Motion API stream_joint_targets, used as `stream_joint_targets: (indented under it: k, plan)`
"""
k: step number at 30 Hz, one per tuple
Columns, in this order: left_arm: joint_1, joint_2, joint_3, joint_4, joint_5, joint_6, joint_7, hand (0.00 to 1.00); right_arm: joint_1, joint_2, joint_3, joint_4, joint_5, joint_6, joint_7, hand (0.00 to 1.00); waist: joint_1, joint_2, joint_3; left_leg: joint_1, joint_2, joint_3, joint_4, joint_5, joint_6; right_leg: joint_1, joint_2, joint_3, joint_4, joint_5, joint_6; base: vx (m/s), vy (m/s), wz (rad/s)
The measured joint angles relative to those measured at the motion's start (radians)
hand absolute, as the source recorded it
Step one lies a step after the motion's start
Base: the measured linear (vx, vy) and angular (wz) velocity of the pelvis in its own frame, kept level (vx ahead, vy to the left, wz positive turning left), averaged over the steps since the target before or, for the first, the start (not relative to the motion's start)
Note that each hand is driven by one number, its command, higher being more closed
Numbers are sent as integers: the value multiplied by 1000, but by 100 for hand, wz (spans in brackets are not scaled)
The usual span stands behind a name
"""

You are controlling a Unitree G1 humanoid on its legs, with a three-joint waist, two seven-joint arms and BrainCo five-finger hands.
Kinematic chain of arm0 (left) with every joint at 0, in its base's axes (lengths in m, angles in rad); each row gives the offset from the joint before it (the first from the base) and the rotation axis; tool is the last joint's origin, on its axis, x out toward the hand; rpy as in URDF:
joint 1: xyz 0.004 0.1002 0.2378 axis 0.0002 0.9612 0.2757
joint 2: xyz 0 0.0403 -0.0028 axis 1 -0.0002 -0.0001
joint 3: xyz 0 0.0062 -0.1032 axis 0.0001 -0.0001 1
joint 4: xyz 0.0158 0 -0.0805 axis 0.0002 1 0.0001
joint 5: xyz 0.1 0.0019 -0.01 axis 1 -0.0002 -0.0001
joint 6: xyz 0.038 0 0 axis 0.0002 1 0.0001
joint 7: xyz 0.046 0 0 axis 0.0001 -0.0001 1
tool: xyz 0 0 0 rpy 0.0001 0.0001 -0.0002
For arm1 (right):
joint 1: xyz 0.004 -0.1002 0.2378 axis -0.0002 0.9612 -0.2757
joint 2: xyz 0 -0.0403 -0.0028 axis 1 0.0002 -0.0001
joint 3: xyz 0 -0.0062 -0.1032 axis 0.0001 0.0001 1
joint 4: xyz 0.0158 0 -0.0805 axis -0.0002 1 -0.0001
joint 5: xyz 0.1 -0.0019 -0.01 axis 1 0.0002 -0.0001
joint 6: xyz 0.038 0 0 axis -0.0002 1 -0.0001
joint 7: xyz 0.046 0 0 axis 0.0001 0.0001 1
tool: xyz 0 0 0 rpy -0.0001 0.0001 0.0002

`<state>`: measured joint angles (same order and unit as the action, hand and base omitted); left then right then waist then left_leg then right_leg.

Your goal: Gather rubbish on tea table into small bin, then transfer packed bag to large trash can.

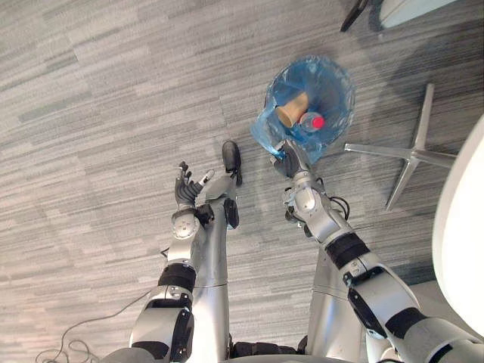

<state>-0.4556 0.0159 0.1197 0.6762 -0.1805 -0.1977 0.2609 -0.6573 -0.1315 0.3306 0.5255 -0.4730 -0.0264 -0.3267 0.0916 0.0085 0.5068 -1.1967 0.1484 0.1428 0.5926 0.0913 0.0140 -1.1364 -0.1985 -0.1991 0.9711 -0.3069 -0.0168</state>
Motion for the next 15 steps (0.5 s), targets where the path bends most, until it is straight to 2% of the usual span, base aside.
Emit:
stream_joint_targets:
  k: [4,7,8,11,15]
  plan:
    - [55,3,-52,-3,10,19,-1,0,112,7,0,-158,11,-16,-1,100,-6,-1,-1,128,8,46,-97,1,-2,113,7,-5,-96,28,1,-34,-19,-2]
    - [128,12,-79,-18,29,22,-4,0,211,16,5,-259,33,-24,1,100,-22,-2,-4,221,12,55,-112,2,-2,224,11,-11,-140,32,17,13,-13,-4]
    - [148,14,-90,-22,36,26,-12,0,256,14,3,-306,33,-27,1,100,-23,-3,-22,245,8,58,-125,2,-2,252,11,-11,-162,36,23,53,-6,3]
    - [185,24,-127,-36,38,30,-21,0,323,14,8,-391,41,-34,18,100,-22,-4,-24,370,2,75,-173,2,-3,382,13,-14,-230,49,40,86,-24,-2]
    - [269,47,-165,-68,47,35,-26,0,412,11,31,-503,45,-57,43,100,-24,-23,-74,516,-16,86,-249,5,-6,519,14,-13,-308,54,48,135,-62,-2]
